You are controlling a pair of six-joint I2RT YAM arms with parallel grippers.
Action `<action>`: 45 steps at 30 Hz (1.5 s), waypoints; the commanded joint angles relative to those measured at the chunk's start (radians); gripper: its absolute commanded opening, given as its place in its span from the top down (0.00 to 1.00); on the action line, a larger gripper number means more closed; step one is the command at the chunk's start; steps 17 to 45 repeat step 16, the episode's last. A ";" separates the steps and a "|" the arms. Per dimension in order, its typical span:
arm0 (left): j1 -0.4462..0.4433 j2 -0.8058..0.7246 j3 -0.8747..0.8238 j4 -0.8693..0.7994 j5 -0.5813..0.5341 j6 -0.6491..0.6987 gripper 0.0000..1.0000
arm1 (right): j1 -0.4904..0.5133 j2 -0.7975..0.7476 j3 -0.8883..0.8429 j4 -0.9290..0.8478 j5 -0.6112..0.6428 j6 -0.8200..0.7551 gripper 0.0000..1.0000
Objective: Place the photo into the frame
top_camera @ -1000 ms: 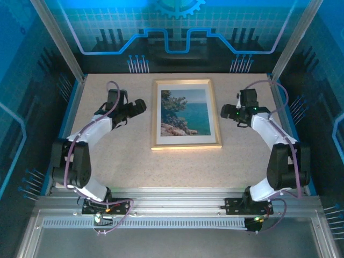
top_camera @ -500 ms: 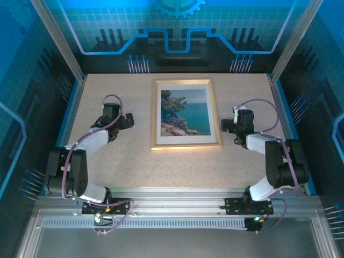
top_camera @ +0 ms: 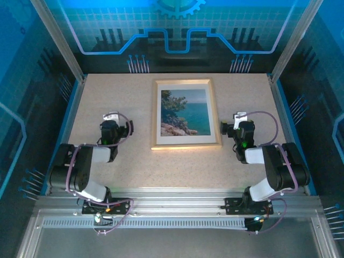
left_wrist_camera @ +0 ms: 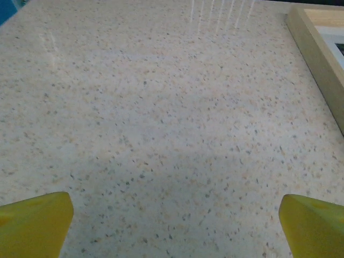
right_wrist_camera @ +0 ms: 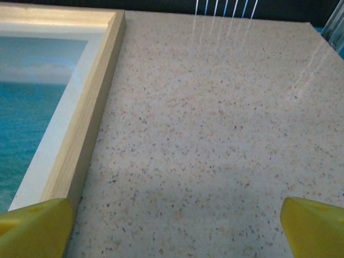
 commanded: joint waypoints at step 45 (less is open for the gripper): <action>0.012 0.016 0.006 0.140 0.072 0.045 0.01 | -0.024 0.007 0.033 0.018 -0.188 -0.063 0.00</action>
